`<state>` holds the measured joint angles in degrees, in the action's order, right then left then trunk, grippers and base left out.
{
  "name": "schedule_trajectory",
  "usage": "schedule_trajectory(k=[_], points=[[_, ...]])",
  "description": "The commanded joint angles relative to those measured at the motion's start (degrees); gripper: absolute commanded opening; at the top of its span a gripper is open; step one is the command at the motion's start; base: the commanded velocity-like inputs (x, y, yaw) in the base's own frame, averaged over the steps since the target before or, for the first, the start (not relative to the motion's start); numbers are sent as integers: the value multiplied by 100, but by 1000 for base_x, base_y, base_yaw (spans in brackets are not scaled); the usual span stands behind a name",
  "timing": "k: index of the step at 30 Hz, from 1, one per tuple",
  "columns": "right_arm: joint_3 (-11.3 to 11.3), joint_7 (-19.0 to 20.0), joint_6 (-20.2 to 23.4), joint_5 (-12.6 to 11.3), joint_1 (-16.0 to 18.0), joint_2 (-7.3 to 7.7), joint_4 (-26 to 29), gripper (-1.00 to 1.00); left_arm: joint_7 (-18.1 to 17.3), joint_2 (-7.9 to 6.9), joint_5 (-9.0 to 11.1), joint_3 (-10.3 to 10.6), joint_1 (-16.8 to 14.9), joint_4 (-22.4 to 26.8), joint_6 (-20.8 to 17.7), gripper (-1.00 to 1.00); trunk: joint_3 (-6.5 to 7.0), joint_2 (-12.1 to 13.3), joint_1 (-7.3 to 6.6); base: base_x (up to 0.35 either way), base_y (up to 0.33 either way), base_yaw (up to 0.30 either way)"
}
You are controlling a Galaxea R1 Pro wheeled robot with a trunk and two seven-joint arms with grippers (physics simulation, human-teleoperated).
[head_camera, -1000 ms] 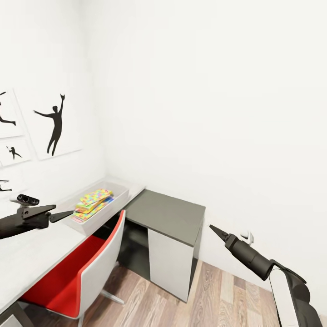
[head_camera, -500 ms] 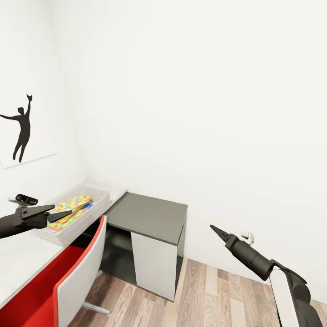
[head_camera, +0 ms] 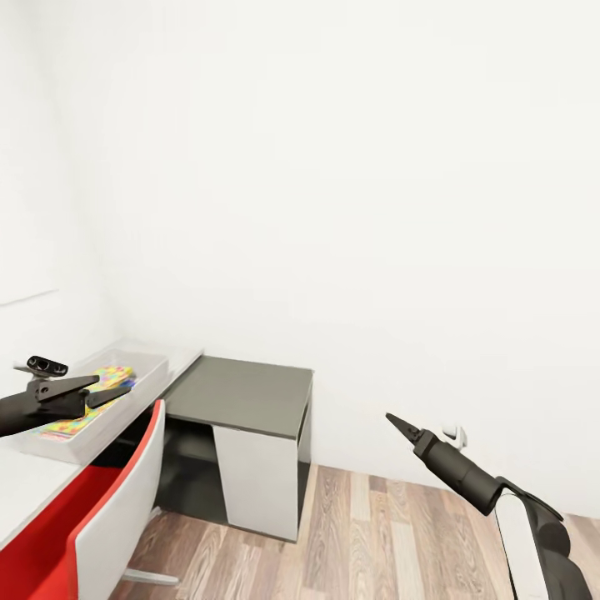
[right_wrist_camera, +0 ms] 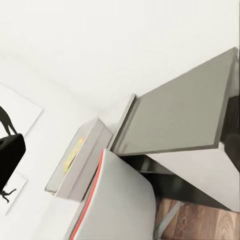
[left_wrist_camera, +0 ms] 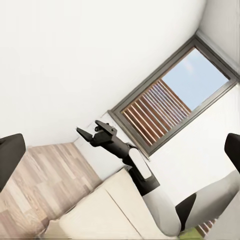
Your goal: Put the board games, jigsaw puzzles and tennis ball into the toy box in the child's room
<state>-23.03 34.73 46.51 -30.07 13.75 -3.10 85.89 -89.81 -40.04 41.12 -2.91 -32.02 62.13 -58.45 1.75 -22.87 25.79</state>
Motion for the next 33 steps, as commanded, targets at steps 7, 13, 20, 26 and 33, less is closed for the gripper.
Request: schedule_trajectory(k=[7, 13, 20, 26, 33], points=[[-12, -13, 29, 33, 5, -11, -10, 100, -19, -3, 10, 1, 5, 0, -61, 100, 20, -5, -1, -300, 111, -278], [13, -34, 18, 52, 5, -15, -10, 100, -19, 0, 10, 1, 6, 2, -56, 100, 24, -5, -1, -300, 100, -100], [35, -170, 8, 61, 5, -25, -41, 100, -19, 44, 8, 64, 6, 173, -39, 100, 25, -5, -1, -97, 17, -8], [264, -738, -8, 63, 30, -29, -168, 100, 70, 109, -1, 419, 3, 325, -35, 100, 25, -5, -1, -8, 1, -1], [523, -1130, -376, 64, 80, -16, -520, 100, 1282, 717, 3, 618, -21, 767, -88, 100, 25, -5, -1, 0, 0, 0]])
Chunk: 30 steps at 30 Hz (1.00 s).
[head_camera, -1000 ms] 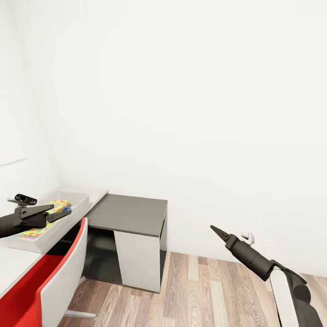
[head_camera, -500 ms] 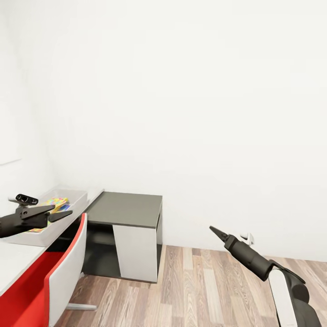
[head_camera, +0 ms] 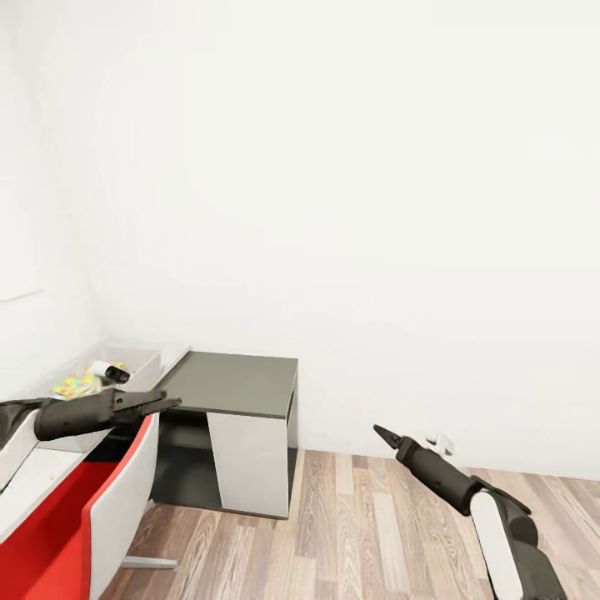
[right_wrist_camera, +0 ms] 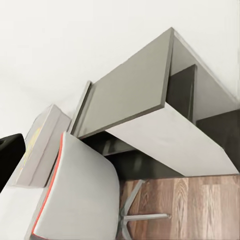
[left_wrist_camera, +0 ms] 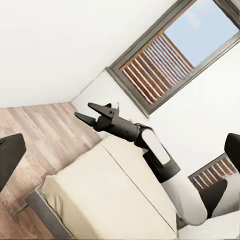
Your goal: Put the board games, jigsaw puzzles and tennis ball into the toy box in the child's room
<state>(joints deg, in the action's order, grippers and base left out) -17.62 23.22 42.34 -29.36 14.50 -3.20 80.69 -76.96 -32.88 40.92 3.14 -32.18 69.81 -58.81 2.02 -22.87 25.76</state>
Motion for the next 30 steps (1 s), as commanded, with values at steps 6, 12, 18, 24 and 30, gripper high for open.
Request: schedule_trajectory(k=[6, 12, 18, 24, 30], points=[[5, -166, -28, 29, 90, 11, -222, 100, 1706, 709, 5, 35, -46, 188, -80, 100, -2, -5, 2, 0, 0, 0], [-2, -554, -100, 208, 104, 58, -315, 100, 3354, 1445, -4, 242, -56, 168, -86, 100, -2, -5, 2, 0, 0, 0], [1, -652, -119, 243, 157, 72, -335, 100, 5091, 1921, 3, 557, -60, 79, -82, 100, -2, -5, 2, 0, 0, 0], [0, -660, -121, 245, 263, 80, -469, 100, 6072, 2116, 0, 589, -60, -193, -78, 100, -2, -5, 2, -80, 28, 0], [3, -661, -121, 246, 294, 79, -505, 100, 6504, 2141, -4, 602, -60, -321, -78, 100, -2, -5, 2, -263, 111, 0]])
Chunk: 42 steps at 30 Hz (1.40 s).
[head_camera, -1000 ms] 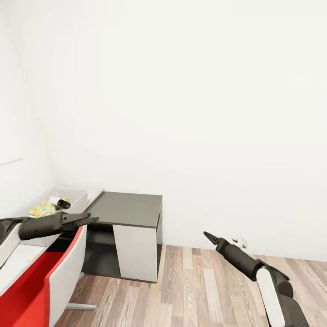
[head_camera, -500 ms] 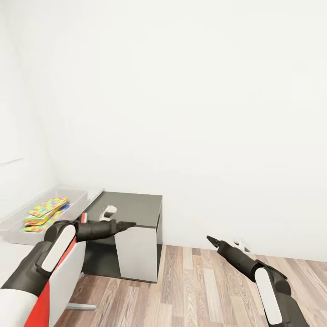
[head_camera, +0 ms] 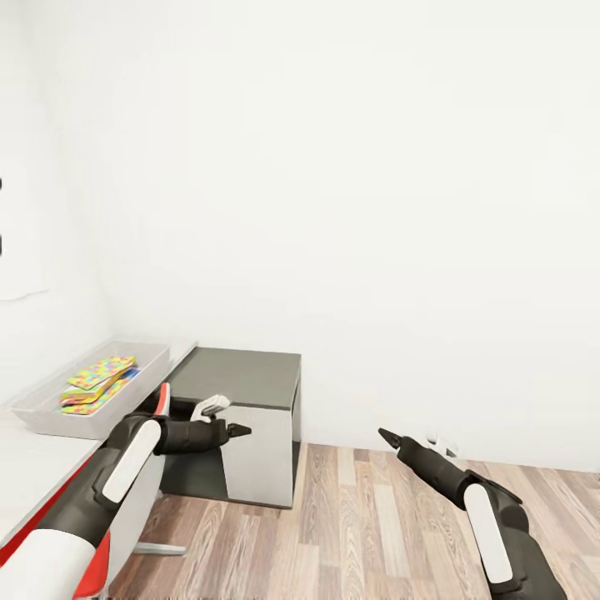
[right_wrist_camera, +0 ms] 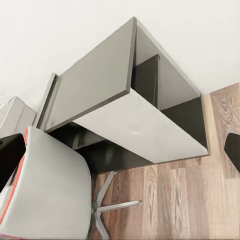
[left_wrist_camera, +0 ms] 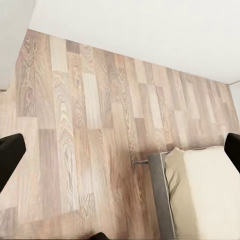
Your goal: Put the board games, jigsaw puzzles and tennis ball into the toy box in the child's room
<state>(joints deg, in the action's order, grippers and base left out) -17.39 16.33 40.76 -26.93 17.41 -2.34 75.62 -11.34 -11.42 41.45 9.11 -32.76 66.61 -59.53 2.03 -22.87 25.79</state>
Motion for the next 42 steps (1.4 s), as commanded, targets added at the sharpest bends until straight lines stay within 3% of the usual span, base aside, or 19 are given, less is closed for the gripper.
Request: schedule_trajectory(k=[1, 8, 14, 16, 24, 29, 33, 42], points=[[-19, 28, 37, 4, 5, -9, 1, 100, -24, -1, -57, 7, -2, -15, -4, 100, -3, -5, -1, -291, 125, 0], [-25, 20, 36, 11, 15, -4, -5, 100, 348, 18, -58, 11, -2, -72, 1, 100, -3, -5, -1, -297, 127, 0], [18, -174, -160, 220, -180, -60, -199, 100, 540, 213, -252, 205, 194, -265, 195, 100, -3, -5, -1, 0, 0, 0], [-8, -238, -225, 273, -178, -108, -264, 100, 474, 159, -260, 139, 259, -330, 259, 100, -3, -5, -1, 0, 0, 0], [-7, -494, 36, -3, -16, -156, -4, 100, 269, 140, 7, 23, 320, -71, 70, 100, -3, -5, -1, 0, 0, 0], [2, -655, 197, -149, -13, -158, 157, 100, 285, 134, 5, 21, 328, 46, 0, 100, -3, -5, -1, 0, 0, 0], [6, -783, 325, -119, -12, -164, 238, 100, 293, 126, -3, 22, 343, -55, 10, 100, -3, -5, -1, 0, 0, 0], [123, -1072, 90, -95, -13, -112, -52, 100, 428, 136, -47, 34, 342, -344, 36, 100, -3, -5, -1, 0, 0, 0]])
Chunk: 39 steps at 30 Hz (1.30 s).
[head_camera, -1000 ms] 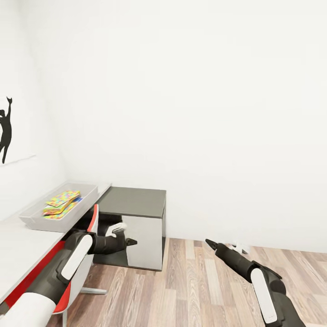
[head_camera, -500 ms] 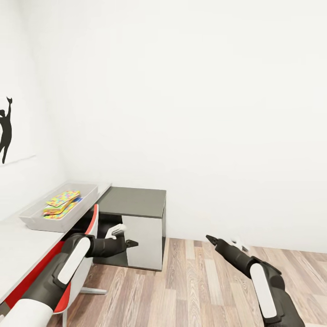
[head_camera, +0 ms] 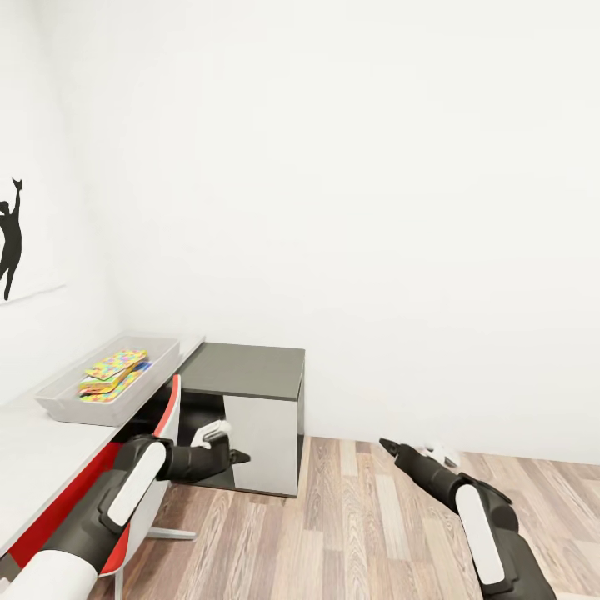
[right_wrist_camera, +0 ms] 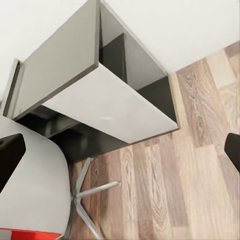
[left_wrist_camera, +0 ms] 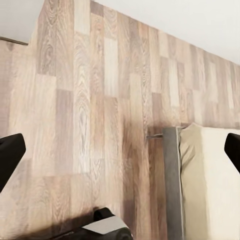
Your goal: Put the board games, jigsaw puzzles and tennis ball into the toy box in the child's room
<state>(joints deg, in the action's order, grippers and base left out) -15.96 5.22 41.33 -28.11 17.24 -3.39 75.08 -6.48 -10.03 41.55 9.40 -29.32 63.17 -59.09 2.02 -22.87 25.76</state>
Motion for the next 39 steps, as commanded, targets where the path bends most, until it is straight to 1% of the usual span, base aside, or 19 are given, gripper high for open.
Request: schedule_trajectory(k=[1, 2, 5, 8, 12, 14, 15, 18, 21, 23, 25, 30, 31, 32, 34, 36, 38, 39], points=[[12, 7, 1, 26, 4, -4, -31, 100, -26, -1, -66, 5, -1, -33, -8, 100, -3, -5, 2, 0, 0, 0], [199, -1374, -106, 32, 5, 2, -432, 100, 185, 3, -79, 4, -2, -363, -7, 100, -3, -5, 2, 0, 0, 0], [375, -1401, -127, 44, 4, 10, -458, 100, 554, 8, -90, 0, 0, -423, -1, 100, -3, -5, 2, 0, 0, 0], [422, -1453, -133, 46, 3, 12, -466, 100, 720, 9, -82, 0, 2, -477, 25, 100, -3, -5, 2, 0, 0, 0], [440, -1557, -138, 82, 0, 18, -517, 100, 792, 9, -91, -1, 2, -838, 230, 100, -3, -5, 2, 0, 0, 0], [437, -1581, -148, 210, -1, 21, -672, 100, 806, 9, -133, 10, -1, -1134, 399, 100, -3, -5, 2, 0, 0, 0], [437, -1585, -150, 253, -1, 21, -719, 100, 808, 9, -151, 19, -2, -1206, 443, 100, -3, -5, 2, 0, 0, 0], [430, -1598, -285, 545, 0, 16, -985, 100, 820, 13, -280, 80, 0, -1582, 694, 100, -3, -5, 2, 0, 0, 0], [428, -1601, -447, 696, -1, 16, -1153, 100, 823, 13, -362, 101, 0, -1788, 881, 100, -3, -5, 2, 0, 0, 0], [427, -1604, -495, 737, -1, 19, -1241, 100, 827, 16, -425, 108, 0, -1876, 970, 100, -3, -5, 2, 0, 0, 0], [427, -1608, -529, 767, -1, 21, -1357, 100, 855, 19, -538, 112, -2, -1970, 1064, 100, -3, -5, 2, 0, 0, 0], [431, -1618, -555, 821, -1, 29, -1651, 100, 960, 120, -868, 115, 1, -2243, 1354, 100, -3, -5, 2, 0, 0, 0], [430, -1619, -559, 848, -1, 30, -1693, 100, 966, 128, -902, 115, 2, -2289, 1390, 100, -3, -5, 2, 0, 0, 0], [429, -1624, -614, 1019, -1, 27, -1844, 100, 983, 148, -1001, 112, -1, -2458, 1514, 100, -3, -5, 2, 0, 0, 0], [428, -1670, -805, 1402, 2, 17, -2081, 100, 1045, 193, -1131, 108, -2, -2698, 1709, 100, -3, -5, 2, 0, 0, 0], [416, -1728, -1027, 1794, 2, 6, -2357, 100, 1213, 246, -1246, 107, -2, -2922, 1929, 100, -3, -5, 2, 0, 0, 0], [406, -1753, -1163, 1990, 2, 5, -2585, 100, 1394, 288, -1311, 107, -1, -3093, 2109, 100, -3, -5, 2, 0, 0, 0], [407, -1758, -1208, 2033, 3, 5, -2663, 100, 1458, 300, -1326, 107, -2, -3149, 2172, 100, -3, -5, 2, 0, 0, 0]])
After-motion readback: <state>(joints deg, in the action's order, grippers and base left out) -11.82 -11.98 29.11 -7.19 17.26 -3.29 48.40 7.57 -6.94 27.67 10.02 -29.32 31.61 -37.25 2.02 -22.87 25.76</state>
